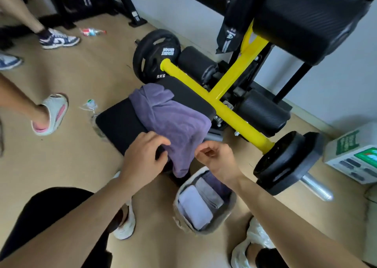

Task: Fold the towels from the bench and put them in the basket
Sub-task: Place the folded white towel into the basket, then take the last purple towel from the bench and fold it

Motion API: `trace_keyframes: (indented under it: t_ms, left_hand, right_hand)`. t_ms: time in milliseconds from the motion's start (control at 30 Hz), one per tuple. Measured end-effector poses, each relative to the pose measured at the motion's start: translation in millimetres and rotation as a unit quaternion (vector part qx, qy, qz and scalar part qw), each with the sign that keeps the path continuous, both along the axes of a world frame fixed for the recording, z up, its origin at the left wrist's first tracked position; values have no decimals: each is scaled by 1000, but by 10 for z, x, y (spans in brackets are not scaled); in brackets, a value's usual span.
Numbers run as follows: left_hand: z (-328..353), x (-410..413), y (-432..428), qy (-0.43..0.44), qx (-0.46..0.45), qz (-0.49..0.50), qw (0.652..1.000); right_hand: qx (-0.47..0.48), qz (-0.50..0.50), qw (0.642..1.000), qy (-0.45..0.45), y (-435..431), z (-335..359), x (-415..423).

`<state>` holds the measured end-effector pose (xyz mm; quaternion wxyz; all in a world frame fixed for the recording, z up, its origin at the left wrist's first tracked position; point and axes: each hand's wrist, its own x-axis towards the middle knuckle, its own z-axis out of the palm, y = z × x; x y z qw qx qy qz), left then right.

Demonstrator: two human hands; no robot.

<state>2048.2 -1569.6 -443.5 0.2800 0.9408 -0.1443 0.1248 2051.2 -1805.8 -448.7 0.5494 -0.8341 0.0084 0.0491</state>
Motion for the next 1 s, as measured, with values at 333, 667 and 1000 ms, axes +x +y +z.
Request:
trace_keyframes:
  t_ms: [333,667,1000]
  left_hand:
    - [-193,358,74,1,50,36,998]
    - [-17,236,45,73,-107,-101,986]
    - [186,-315,-9,256,-206,-210,921]
  right_hand:
    - [-113,-34,993,-23,653,-252,28]
    - [-46,-76,996,22,563,-198,-202]
    - [40,-62,997,-3,24,371,-951]
